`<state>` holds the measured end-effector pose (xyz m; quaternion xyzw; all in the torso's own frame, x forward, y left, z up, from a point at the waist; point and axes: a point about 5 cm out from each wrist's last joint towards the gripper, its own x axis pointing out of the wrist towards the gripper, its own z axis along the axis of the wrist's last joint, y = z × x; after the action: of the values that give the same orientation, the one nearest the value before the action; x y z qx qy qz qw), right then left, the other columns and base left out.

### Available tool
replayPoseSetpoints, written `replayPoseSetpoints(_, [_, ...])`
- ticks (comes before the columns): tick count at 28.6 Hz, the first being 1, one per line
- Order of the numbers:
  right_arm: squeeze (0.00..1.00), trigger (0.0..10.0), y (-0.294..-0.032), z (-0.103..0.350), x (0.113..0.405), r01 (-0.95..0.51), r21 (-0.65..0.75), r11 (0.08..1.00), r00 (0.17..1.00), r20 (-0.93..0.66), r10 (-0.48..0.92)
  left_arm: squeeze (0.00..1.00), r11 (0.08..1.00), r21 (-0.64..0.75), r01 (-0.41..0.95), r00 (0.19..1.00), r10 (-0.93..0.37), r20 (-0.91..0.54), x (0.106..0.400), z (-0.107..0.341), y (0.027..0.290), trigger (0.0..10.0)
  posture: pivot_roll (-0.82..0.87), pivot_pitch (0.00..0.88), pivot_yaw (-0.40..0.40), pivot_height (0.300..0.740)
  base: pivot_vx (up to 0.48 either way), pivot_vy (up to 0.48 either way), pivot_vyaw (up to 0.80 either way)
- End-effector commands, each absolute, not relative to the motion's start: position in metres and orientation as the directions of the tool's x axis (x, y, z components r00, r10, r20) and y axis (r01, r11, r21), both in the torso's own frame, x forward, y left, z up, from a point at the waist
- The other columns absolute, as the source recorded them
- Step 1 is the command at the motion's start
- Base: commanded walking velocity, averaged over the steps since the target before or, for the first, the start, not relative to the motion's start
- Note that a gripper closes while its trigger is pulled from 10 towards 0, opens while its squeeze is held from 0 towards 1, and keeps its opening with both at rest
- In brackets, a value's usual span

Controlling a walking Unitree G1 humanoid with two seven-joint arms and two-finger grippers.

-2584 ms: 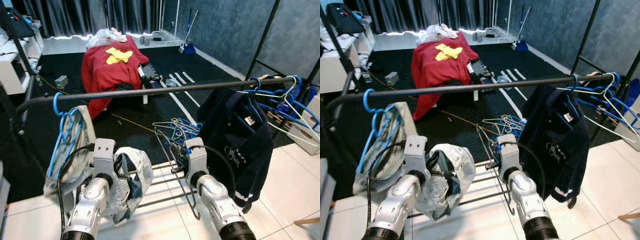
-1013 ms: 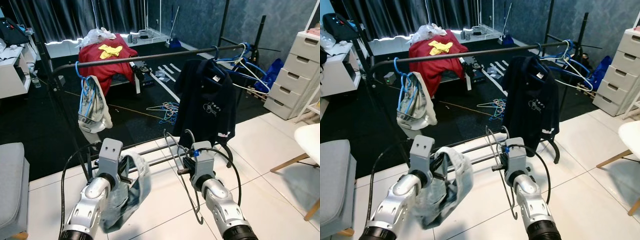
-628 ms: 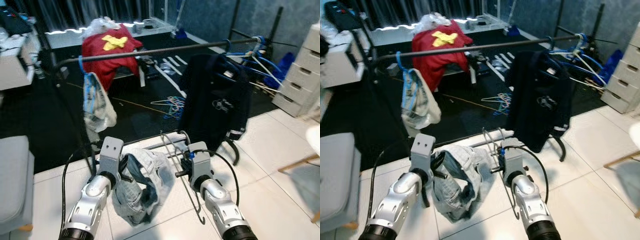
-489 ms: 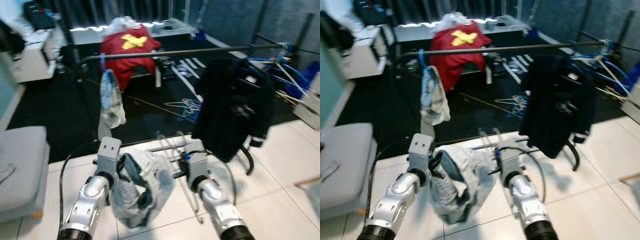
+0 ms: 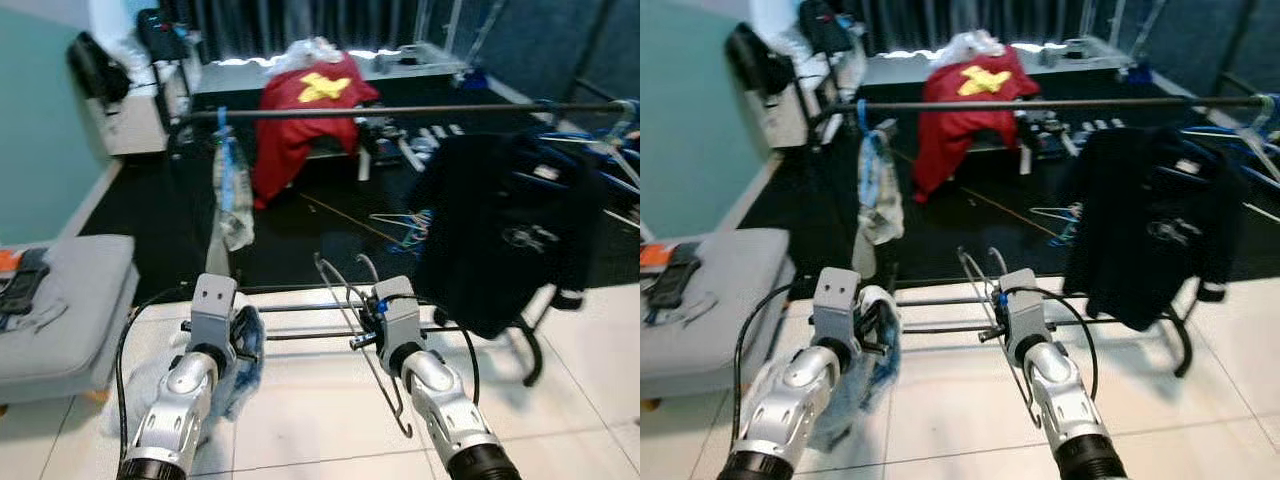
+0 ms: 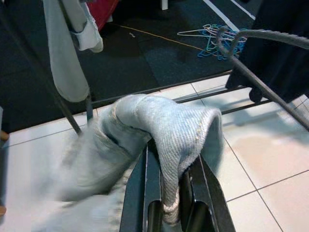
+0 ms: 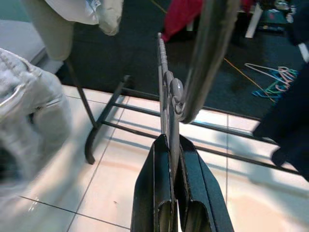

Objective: Hang hanger

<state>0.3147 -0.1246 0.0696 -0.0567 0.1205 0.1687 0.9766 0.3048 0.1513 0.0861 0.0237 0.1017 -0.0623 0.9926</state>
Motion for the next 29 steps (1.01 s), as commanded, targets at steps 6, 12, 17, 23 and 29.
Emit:
replayPoseSetpoints(6, [0.00, 10.0, -0.121, 0.069, 0.314, -0.363, -0.063, 0.930, 0.906, -0.258, 0.336, 0.00, 0.992, 0.048, 0.118, 0.972, -0.106, -0.208, 0.307, 0.087, 0.153, 10.0, -0.01, 0.018, 0.018, 0.740, 0.000, 0.080, 0.00])
replayPoseSetpoints(12, [0.00, 10.0, -0.120, 0.067, 0.310, -0.409, -0.083, 0.909, 0.888, -0.267, 0.375, 0.00, 0.991, 0.050, 0.128, 0.973, -0.115, -0.202, 0.308, 0.089, 0.151, 10.0, -0.01, 0.020, 0.016, 0.740, 0.000, 0.000, 0.00])
replayPoseSetpoints(17, [0.00, 10.0, -0.126, 0.068, 0.308, -0.422, -0.098, 0.902, 0.884, -0.264, 0.385, 0.00, 0.991, 0.046, 0.128, 0.973, -0.116, -0.198, 0.308, 0.090, 0.151, 10.0, -0.02, 0.024, 0.018, 0.740, 0.000, 0.288, 0.00])
replayPoseSetpoints(23, [0.00, 10.0, -0.134, 0.071, 0.310, -0.397, -0.105, 0.912, 0.897, -0.254, 0.362, 0.00, 0.991, 0.050, 0.126, 0.978, -0.116, -0.174, 0.309, 0.093, 0.152, 10.0, -0.02, 0.022, 0.018, 0.740, 0.000, 0.400, 0.00])
replayPoseSetpoints(29, [0.00, 10.0, -0.133, 0.073, 0.310, -0.410, -0.100, 0.907, 0.894, -0.243, 0.377, 0.00, 0.991, 0.049, 0.123, 0.979, -0.113, -0.168, 0.310, 0.094, 0.151, 10.0, -0.02, 0.022, 0.019, 0.740, 0.000, 0.000, 0.00])
